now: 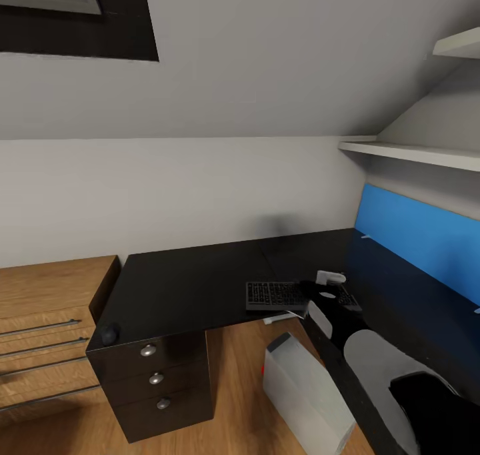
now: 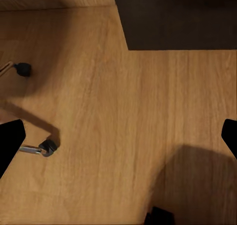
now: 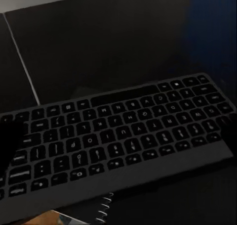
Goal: In the bedroom, organize the workspace by keeping the computer under the desk, ensuring the monitor is on the desk, placing the keyboard on the desk next to the monitor, placing the mouse on the desk next to the keyboard, moving the folder from the swivel chair onto the desk next to the mouse, stacking the notebook on top of the folder with the pen on top of the notebook, and positioning the swivel chair next to the desk.
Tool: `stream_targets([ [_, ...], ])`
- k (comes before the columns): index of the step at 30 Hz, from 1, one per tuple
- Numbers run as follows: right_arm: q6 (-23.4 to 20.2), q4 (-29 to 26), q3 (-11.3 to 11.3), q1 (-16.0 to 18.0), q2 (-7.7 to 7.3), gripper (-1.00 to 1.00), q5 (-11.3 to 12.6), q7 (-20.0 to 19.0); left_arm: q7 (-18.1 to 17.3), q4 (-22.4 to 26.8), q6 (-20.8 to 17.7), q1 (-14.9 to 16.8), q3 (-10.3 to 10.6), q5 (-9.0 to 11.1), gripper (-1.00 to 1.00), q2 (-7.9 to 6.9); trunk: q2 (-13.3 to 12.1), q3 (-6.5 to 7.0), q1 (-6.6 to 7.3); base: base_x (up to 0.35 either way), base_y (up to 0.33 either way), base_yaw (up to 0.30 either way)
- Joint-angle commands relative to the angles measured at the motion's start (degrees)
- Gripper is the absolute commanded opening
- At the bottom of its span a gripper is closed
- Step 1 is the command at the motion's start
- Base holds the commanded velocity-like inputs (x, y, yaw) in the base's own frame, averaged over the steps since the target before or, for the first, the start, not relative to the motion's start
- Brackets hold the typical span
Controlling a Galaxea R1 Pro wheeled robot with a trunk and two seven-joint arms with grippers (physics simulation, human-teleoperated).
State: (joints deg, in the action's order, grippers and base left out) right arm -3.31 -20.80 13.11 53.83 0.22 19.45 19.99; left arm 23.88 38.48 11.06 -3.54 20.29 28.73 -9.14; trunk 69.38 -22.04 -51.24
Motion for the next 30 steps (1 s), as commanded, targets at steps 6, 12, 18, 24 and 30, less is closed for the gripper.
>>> stream_targets([
  [6,3.4,9.01,0.57,4.46,-1.38,1.0,0.66,-0.19,0.24,-4.2,10.8,0.03,1.44,0.54,1.0,-0.02,0.04,-0.06,-0.01,0.0,0.0,0.0],
  [12,2.84,12.24,0.66,4.84,-1.81,1.0,0.64,-3.1,0.27,-6.99,19.74,0.03,2.37,0.54,1.0,0.08,0.04,-0.06,-0.01,0.0,0.0,0.0],
  [18,-1.01,12.74,0.62,4.84,-1.93,1.0,0.85,-4.99,0.23,-8.83,23.8,0.03,2.86,0.53,1.0,0.45,0.04,-0.06,-0.01,0.0,0.0,0.0],
  [24,-1.49,12.69,0.68,4.68,-1.37,1.0,0.93,-5.18,0.27,-9.72,24.36,0.03,3.09,0.53,1.0,1.39,0.04,-0.06,-0.01,0.049,0.0,0.0],
  [30,-1.45,12.57,0.72,4.63,-0.81,1.0,0.94,-5.15,0.29,-10.14,24.43,0.03,3.17,0.53,1.0,1.65,0.04,-0.06,-0.01,0.254,0.0,0.0],
])
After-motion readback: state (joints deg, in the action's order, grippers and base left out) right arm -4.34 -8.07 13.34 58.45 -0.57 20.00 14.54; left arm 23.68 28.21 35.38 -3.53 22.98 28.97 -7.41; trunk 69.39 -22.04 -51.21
